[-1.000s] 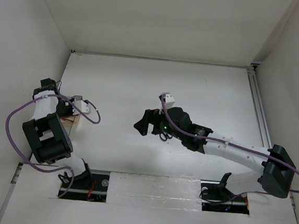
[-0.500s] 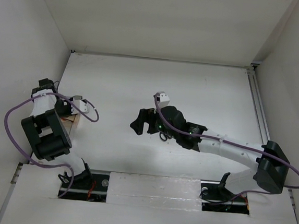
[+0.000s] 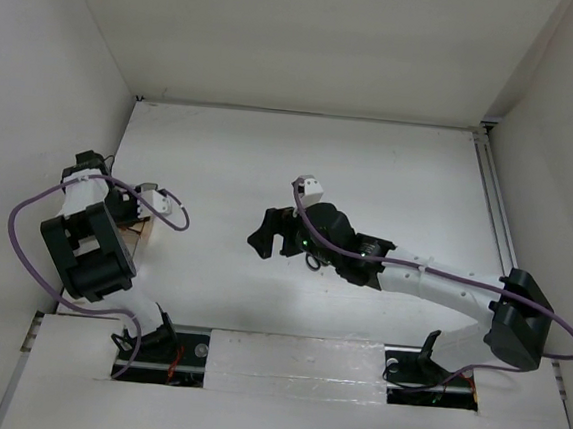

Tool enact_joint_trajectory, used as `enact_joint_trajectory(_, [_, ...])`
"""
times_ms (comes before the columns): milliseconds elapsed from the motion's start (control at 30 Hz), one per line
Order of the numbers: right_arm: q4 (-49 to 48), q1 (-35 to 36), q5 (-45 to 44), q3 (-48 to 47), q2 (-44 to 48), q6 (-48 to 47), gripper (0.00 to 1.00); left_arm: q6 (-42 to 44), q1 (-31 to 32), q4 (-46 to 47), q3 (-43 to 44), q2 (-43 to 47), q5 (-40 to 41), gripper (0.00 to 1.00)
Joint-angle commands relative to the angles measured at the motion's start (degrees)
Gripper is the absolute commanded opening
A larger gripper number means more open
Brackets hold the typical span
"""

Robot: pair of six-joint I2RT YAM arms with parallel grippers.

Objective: Sort the stationery into containers
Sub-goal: Place the stationery into the container, then grab a piece of stationery with the right arm

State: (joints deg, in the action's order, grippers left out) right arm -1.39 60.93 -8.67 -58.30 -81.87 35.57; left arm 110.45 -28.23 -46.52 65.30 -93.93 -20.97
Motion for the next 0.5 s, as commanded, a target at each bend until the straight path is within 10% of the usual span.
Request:
enact_joint_trajectory(0, [-0.37,0.60,-1.18,-2.52,-0.14,-0.68,1.00,-0.59,-0.34,-2.17,1.68,0.24,-1.70,0.23])
enact_joint_trajectory(133, [-0.37,0.60,-1.18,-2.52,-0.14,-0.68,1.00,-1.29,-0.34,-1.64,2.28,0.24,-1.70,0.45])
enact_joint_trajectory(467, [-0.37,0.60,-1.18,-3.04,-1.27,-0.68,1.00,-1.29,-0.34,-9.81,7.38,2.96,-6.71,0.47])
